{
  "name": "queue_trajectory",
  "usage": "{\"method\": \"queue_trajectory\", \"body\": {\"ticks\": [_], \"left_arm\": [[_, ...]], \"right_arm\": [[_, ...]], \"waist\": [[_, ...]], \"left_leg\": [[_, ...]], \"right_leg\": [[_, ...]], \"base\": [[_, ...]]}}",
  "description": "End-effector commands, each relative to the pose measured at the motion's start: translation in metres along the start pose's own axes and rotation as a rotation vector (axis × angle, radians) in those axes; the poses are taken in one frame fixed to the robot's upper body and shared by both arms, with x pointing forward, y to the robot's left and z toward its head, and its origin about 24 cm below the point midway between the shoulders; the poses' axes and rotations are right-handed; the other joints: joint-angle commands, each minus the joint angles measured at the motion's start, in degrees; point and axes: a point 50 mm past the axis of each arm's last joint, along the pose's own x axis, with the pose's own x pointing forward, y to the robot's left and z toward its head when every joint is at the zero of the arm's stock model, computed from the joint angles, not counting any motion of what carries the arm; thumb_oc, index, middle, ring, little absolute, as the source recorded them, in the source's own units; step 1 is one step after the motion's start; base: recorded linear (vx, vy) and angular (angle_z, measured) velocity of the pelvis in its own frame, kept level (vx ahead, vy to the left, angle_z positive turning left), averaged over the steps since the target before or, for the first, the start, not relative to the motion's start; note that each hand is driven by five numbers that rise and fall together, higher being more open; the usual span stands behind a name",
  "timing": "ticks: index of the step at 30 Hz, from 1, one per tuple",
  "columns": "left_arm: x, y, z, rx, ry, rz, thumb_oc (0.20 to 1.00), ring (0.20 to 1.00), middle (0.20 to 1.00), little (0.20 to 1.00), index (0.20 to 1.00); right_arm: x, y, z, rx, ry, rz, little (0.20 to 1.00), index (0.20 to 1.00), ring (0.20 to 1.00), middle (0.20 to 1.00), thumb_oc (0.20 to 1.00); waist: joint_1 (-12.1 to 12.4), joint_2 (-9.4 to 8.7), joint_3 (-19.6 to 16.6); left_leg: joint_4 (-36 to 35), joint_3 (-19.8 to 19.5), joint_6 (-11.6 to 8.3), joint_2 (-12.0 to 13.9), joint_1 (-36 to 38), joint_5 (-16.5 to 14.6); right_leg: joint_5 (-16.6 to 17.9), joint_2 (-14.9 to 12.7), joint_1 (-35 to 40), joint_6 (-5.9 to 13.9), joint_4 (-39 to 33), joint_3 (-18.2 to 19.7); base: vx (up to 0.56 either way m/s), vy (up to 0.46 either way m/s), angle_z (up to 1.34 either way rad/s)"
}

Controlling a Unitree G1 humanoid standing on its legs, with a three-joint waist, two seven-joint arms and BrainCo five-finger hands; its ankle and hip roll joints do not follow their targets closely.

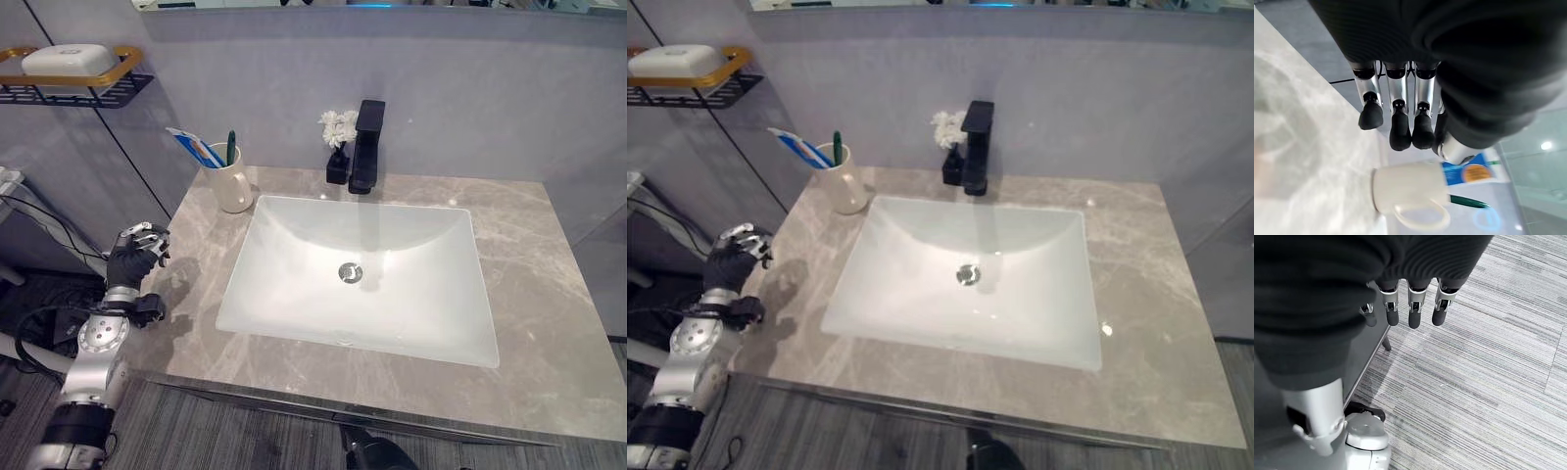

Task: Put brush and paste in cup on sink, flatten towel.

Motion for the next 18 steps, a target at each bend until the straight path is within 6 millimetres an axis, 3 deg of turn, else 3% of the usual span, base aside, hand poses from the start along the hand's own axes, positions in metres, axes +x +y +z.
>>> {"method": "queue_trajectory", "body": {"ticks": [1, 8, 12, 18], "left_arm": [[0.02, 0.01, 0.038, 0.013, -0.117, 0.015, 0.2, 0.2, 0.2, 0.2, 0.2], [0.042, 0.007, 0.057, 0.106, -0.138, 0.002, 0.2, 0.2, 0.2, 0.2, 0.2], [0.055, -0.005, 0.066, 0.092, -0.153, -0.011, 0.2, 0.2, 0.2, 0.2, 0.2], [0.062, -0.016, 0.057, 0.078, -0.119, 0.005, 0.2, 0.2, 0.2, 0.2, 0.2]], "right_arm": [[0.003, -0.007, 0.01, -0.022, -0.015, -0.005, 1.0, 1.0, 1.0, 1.0, 1.0], [0.005, -0.012, 0.026, 0.007, -0.055, -0.03, 1.0, 1.0, 1.0, 1.0, 1.0], [0.006, -0.01, 0.035, 0.007, -0.084, -0.024, 1.0, 1.0, 1.0, 1.0, 1.0], [0.006, -0.004, 0.035, -0.002, -0.083, -0.008, 1.0, 1.0, 1.0, 1.0, 1.0]], "waist": [[-1.7, -0.94, 0.6], [-2.3, -1.16, 2.3], [-2.7, -1.55, 3.3], [-3.2, -1.72, 3.9]], "left_leg": [[0.4, 1.1, 1.83, -4.4, 1.7, 3.0], [0.4, 1.5, 1.48, -4.0, -0.6, 3.8], [0.4, 1.6, 1.18, -3.6, -2.4, 4.4], [0.4, 2.2, 1.33, -3.8, -2.6, 4.2]], "right_leg": [[-2.0, -4.7, 0.6, 6.18, 2.1, 3.1], [-1.3, -4.3, -1.9, 6.17, 1.9, 3.6], [-1.1, -4.1, -4.2, 6.08, 2.9, 3.4], [-1.2, -3.9, -5.4, 5.91, 3.9, 3.8]], "base": [[0.0, 0.0, 0.0], [-0.04, -0.011, 0.0], [-0.05, -0.014, -0.02], [0.03, 0.006, -0.07]]}}
